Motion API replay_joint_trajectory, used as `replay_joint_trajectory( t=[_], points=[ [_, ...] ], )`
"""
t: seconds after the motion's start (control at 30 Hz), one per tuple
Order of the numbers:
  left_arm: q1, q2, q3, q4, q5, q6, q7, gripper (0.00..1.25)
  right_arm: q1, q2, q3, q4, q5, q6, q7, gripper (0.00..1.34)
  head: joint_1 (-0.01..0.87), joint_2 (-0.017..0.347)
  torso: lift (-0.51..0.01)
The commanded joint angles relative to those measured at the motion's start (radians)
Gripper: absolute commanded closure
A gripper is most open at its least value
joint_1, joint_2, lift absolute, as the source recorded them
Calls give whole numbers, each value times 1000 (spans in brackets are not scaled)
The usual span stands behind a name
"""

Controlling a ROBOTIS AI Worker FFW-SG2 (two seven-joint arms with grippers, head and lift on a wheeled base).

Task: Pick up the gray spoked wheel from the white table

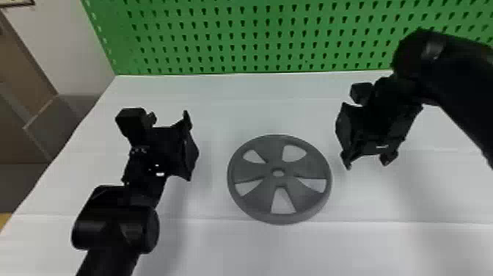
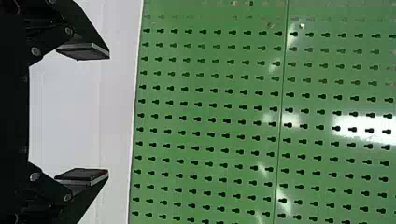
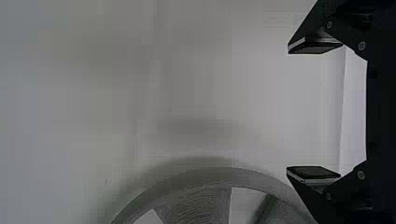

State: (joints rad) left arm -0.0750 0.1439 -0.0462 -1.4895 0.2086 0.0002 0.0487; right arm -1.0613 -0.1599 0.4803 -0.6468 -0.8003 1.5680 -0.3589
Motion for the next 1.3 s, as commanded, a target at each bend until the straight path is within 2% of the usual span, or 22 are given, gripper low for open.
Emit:
replay_joint_trajectory(
  t=[0.0,0.2,0.5,1.27],
  points=[
    [0,0,-1,0,-2,0,0,361,-11,-1,29,24,-31,-19,1,354,839,130,-65],
    [-2,0,-4,0,-5,0,4,361,-17,-3,-42,134,-111,-43,0,334,839,130,-65],
    [1,0,-3,0,-3,0,5,361,-20,7,-31,134,-112,-65,-17,334,839,130,-65],
    [1,2,-3,0,-3,0,5,361,-26,3,1,139,-119,-72,-20,334,839,130,-65]
  ],
)
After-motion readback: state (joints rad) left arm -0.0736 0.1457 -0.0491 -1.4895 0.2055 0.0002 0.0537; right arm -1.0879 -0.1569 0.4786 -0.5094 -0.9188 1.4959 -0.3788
